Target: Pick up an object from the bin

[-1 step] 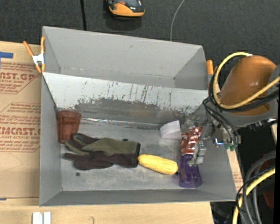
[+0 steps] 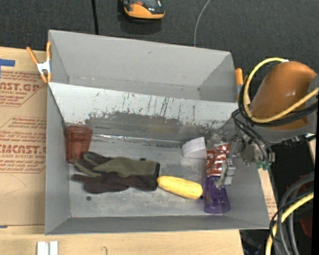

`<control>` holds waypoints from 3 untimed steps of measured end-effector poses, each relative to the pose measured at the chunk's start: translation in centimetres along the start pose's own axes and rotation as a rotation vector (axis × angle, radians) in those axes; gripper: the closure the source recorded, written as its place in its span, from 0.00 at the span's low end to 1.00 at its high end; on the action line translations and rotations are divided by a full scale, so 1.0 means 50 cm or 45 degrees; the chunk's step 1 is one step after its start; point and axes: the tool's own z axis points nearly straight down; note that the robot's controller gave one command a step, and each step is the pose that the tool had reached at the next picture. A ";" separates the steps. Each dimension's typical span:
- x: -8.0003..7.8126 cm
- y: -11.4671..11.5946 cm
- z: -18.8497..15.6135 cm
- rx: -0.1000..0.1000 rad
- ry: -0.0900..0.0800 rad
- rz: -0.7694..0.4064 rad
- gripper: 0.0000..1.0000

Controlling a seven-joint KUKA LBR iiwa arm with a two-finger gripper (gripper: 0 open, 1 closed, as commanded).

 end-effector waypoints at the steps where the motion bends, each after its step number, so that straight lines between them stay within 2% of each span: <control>1: 0.007 0.031 0.098 0.001 -0.007 -0.078 0.00; 2: 0.029 0.070 0.208 -0.002 -0.003 -0.051 0.00; 3: 0.017 0.078 0.263 -0.001 0.001 0.155 1.00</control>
Offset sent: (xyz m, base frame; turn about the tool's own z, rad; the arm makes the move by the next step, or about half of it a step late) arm -0.0186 0.0401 -0.1161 -0.0298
